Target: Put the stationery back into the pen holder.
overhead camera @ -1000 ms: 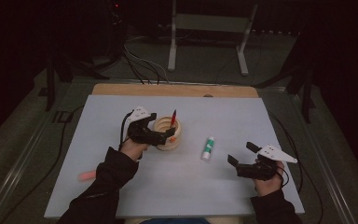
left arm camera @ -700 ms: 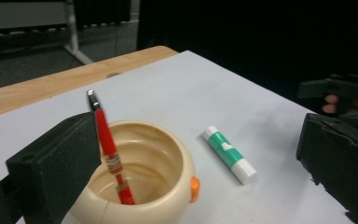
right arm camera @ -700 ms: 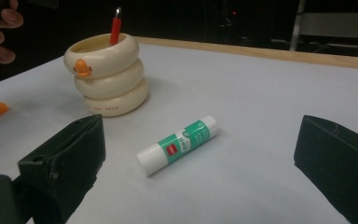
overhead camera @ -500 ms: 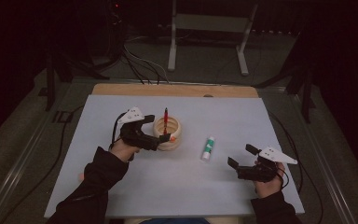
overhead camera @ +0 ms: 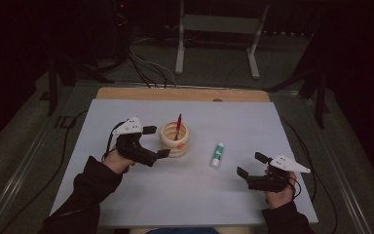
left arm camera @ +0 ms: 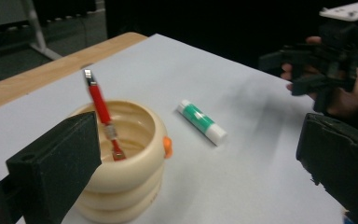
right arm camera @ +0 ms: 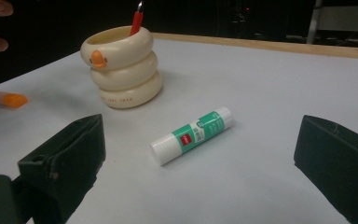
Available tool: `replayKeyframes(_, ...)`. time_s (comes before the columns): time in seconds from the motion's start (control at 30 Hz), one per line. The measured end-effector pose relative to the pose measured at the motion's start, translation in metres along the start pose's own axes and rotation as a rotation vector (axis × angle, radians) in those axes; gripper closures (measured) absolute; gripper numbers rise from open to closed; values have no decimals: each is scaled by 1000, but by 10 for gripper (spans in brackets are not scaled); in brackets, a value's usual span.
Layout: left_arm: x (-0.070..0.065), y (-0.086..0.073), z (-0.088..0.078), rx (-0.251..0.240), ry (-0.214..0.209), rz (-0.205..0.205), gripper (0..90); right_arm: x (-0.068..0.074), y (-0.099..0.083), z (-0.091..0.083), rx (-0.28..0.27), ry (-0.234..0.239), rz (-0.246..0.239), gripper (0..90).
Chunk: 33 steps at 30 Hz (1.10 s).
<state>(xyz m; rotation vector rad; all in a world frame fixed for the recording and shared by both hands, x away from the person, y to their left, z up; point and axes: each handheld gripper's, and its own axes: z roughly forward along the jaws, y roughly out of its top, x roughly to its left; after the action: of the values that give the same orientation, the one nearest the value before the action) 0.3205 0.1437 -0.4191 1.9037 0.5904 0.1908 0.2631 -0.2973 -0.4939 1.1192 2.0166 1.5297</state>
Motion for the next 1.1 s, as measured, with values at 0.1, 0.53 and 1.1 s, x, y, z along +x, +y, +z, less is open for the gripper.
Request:
replayKeyframes(0.1,0,-3,-6,12,-3,10,2,1,0,1,1,4,0,21)
replayKeyframes(0.53,4,-26,-27,63,2,51,4,0,0,2,0,15,1,21)
replayKeyframes(1.1,13,-59,-66,143,61,68,8,0,0,2,-2,18,3,21)
